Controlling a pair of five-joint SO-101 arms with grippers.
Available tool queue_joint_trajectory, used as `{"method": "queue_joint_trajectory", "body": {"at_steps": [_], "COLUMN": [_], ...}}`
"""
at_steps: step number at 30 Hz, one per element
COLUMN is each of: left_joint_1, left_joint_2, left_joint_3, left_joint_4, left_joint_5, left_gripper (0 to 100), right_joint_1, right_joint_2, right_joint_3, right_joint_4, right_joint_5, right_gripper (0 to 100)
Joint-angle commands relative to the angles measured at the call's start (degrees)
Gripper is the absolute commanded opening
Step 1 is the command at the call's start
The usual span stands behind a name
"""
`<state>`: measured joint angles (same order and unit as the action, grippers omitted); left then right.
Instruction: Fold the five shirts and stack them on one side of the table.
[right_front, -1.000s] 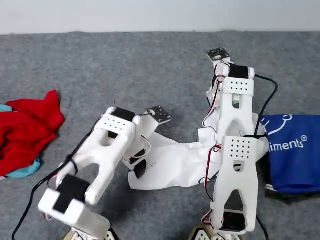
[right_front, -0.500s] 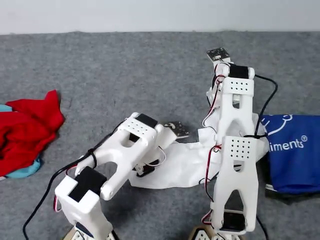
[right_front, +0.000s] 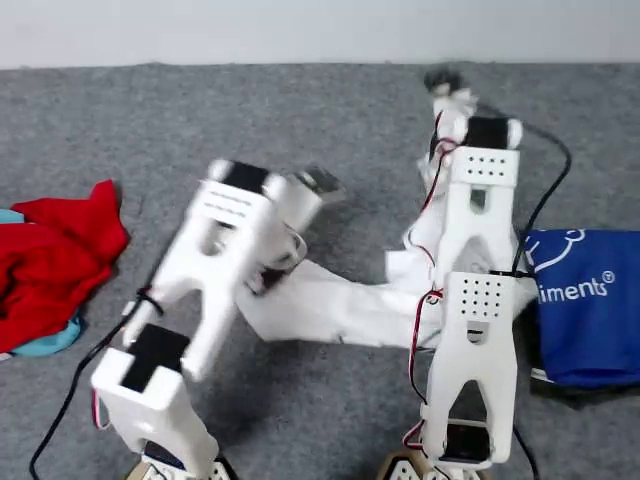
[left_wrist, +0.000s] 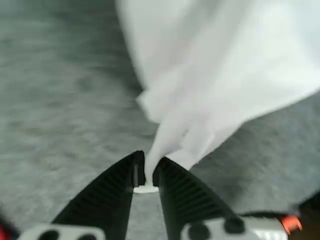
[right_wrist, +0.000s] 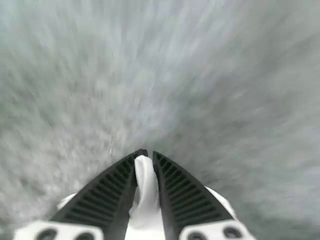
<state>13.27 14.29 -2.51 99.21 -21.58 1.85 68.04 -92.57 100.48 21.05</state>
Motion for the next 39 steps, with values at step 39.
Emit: {"method": "queue_joint_trajectory", "body": {"at_steps": [39], "left_joint_1": [-12.66], "left_joint_2": [0.0], "left_joint_3": [-19.03], "left_joint_4": [-7.12], "left_joint_5": [8.44], "left_gripper": [1], "right_joint_1": [0.04], "right_joint_2": [-10.59], "right_joint_3": [-3.08], "right_joint_4": [2.68], "right_joint_5": [-9.32], "right_gripper": [27.4]}}
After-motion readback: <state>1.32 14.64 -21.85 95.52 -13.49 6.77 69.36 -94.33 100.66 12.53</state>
